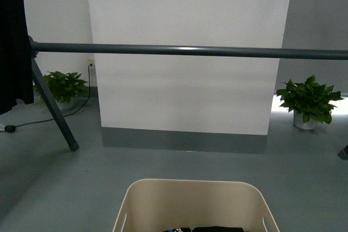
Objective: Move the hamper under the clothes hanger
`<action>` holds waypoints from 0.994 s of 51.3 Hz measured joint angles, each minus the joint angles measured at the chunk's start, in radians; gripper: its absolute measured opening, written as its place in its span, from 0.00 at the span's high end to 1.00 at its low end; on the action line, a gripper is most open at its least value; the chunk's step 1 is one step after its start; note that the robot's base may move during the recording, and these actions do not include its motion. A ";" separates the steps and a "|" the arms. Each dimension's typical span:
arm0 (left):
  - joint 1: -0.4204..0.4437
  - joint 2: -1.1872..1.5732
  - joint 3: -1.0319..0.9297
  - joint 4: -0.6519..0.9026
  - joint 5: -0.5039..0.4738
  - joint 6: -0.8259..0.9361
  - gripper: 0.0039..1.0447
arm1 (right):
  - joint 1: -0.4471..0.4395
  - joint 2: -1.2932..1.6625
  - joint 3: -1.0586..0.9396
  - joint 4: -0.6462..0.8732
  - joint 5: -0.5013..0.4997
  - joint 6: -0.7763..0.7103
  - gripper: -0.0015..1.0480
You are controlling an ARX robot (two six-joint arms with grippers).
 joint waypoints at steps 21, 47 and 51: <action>0.000 -0.002 0.000 0.000 0.000 0.000 0.97 | 0.000 -0.002 0.000 -0.004 0.000 0.000 0.98; 0.000 -0.002 0.000 0.000 0.000 -0.001 0.35 | 0.000 -0.002 0.000 -0.005 0.000 0.000 0.43; 0.000 -0.002 0.000 0.000 0.000 -0.001 0.21 | 0.000 -0.002 0.000 -0.005 0.000 0.000 0.30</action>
